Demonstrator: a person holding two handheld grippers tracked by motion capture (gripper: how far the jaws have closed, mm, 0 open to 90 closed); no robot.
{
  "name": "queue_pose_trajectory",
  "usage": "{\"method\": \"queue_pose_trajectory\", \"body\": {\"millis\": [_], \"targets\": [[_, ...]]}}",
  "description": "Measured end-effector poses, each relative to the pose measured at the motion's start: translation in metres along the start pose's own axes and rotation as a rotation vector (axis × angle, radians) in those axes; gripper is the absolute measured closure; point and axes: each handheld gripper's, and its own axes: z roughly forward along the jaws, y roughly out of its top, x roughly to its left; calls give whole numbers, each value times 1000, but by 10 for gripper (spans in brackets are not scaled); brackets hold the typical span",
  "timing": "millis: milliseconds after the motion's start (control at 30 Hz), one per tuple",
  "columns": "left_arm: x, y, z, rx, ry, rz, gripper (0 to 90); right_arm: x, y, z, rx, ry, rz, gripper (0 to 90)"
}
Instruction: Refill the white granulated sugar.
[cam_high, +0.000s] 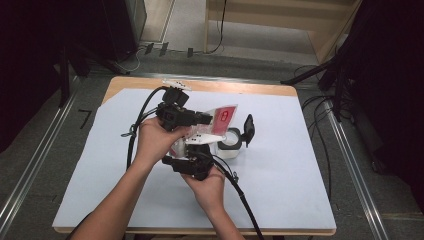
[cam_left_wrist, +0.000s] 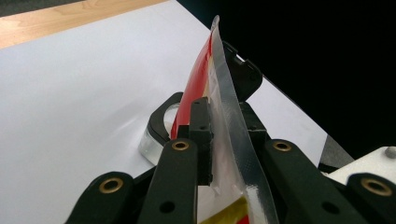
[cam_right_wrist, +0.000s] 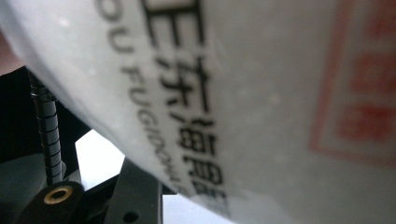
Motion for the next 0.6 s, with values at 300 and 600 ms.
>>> {"method": "queue_pose_trajectory", "body": {"millis": [300, 600], "targets": [[1, 0, 0, 2, -1, 2, 812, 0, 0, -1, 6, 0, -1, 605], [1, 0, 0, 1, 2, -2, 812, -1, 1, -2, 23, 3, -15, 606]]}}
